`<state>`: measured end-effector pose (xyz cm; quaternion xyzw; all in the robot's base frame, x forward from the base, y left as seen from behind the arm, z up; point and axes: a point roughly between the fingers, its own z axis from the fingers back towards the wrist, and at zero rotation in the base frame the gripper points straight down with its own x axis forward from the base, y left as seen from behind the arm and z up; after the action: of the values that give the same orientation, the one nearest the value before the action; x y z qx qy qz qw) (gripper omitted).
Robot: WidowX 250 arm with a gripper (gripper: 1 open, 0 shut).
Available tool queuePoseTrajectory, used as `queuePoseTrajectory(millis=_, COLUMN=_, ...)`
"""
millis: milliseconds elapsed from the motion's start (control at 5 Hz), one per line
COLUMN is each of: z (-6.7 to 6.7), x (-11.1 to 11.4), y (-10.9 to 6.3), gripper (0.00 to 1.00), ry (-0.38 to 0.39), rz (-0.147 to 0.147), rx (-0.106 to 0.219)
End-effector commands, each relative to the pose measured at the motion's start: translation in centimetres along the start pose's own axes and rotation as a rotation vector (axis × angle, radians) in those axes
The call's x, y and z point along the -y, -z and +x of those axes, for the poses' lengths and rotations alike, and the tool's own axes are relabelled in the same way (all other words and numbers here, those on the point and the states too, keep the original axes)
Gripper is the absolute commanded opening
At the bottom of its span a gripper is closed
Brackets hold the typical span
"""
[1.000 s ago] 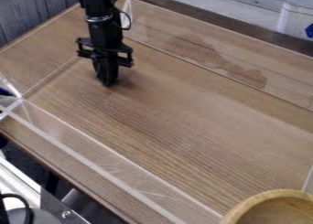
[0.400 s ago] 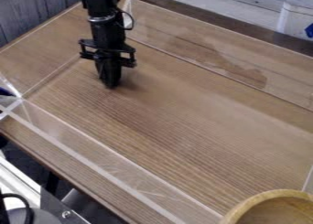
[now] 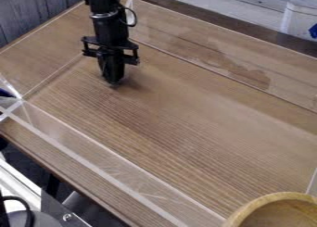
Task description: Remove the green block from inside the brown bowl and put it on the table
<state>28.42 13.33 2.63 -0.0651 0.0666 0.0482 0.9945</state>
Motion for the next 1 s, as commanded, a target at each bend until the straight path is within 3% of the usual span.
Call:
queuePoseTrajectory(millis=0, z=1.1, x=-0.1, y=-1.9, gripper=0.0, ry=0.009, rz=0.024, rx=0.058)
queuePoseTrajectory(millis=400, z=1.2, x=0.0, y=-2.1, gripper=0.0, ry=0.012, rz=0.018, rx=0.055)
queuePoseTrajectory(millis=600, z=1.2, x=0.1, y=-2.5, gripper=1.0, ry=0.013, rz=0.016, rx=0.054)
queuePoseTrajectory(millis=800, z=1.2, x=0.2, y=-3.0, gripper=1.0, ry=0.013, rz=0.015, rx=0.054)
